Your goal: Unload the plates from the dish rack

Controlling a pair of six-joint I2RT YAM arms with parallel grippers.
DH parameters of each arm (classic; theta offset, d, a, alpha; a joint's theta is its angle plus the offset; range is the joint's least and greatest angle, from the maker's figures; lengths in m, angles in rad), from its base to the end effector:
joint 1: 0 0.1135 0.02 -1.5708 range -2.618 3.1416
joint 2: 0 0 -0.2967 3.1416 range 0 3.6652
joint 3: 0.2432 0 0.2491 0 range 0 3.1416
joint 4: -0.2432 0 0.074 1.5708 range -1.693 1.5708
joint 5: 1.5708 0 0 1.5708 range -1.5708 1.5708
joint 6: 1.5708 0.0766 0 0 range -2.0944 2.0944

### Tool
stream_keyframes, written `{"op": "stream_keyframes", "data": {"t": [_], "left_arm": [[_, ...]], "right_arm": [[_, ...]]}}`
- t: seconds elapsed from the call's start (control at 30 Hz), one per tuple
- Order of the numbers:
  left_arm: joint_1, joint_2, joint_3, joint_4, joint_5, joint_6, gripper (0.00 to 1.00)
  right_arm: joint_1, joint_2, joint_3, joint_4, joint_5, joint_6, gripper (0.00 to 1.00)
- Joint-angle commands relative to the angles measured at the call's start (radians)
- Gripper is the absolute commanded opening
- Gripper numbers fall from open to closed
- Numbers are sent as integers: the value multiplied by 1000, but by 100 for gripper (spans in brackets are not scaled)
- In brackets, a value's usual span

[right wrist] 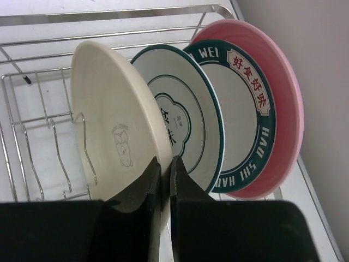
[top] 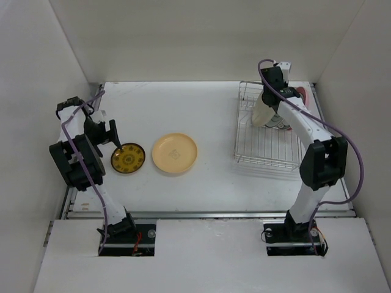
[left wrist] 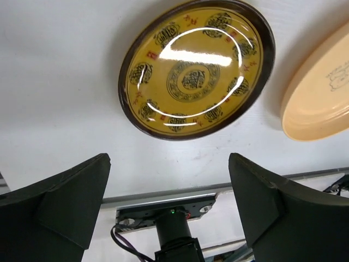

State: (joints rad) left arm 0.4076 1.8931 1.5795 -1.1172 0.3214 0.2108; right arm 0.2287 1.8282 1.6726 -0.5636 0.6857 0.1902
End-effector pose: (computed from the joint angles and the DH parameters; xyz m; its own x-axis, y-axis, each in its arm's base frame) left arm 0.3612 0.1296 0.2322 -0.9592 -0.1979 -0.2019 -0.1380 0.9510 -0.2767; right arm 0.4434 0.0534 0.3344 -0.5755 0.0163 -0.8176 0.4046 0.8745 -0.2674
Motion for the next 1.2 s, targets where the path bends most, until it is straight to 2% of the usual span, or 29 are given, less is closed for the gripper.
{"op": "stream_keyframes", "data": {"t": [0.0, 0.2, 0.3, 0.4, 0.5, 0.53, 0.67, 0.77, 0.9, 1.03, 1.07, 1.1, 1.17], "left_arm": [[2, -81, -19, -65, 10, 4, 88], [-38, -182, -71, -66, 30, 13, 90], [-61, -236, -82, -75, 39, 13, 90], [-85, -270, -82, -108, 106, 25, 92], [-128, -319, -62, -151, 178, 77, 92], [-145, -334, -52, -151, 192, 94, 92], [-316, -437, -52, -152, 215, 141, 94], [-407, -457, -52, -132, 254, 141, 94], [-490, -479, -33, -76, 275, 81, 96], [-513, -459, -44, -11, 170, 30, 96], [-523, -445, -44, 11, 127, 15, 96], [-523, -445, -61, 35, 22, -5, 96], [-523, -408, -73, 63, -65, -28, 96]], "right_arm": [[-3, -128, -4, 106, 44, 14, 0], [15, -240, -36, 139, 213, -35, 0], [15, -305, -25, 139, 235, -72, 0], [27, -365, -4, 139, 235, -86, 0], [84, -443, -30, 139, 103, -110, 0], [116, -461, -48, 152, -48, -120, 0], [234, -483, -172, 208, -326, -118, 0], [329, -449, -218, 281, -479, -61, 0], [432, -336, -228, 323, -548, -15, 0], [511, -224, -228, 396, -670, 9, 0], [524, -210, -238, 428, -692, 20, 0], [535, -198, -238, 442, -715, 20, 0], [555, -172, -249, 490, -753, 60, 0]]}}
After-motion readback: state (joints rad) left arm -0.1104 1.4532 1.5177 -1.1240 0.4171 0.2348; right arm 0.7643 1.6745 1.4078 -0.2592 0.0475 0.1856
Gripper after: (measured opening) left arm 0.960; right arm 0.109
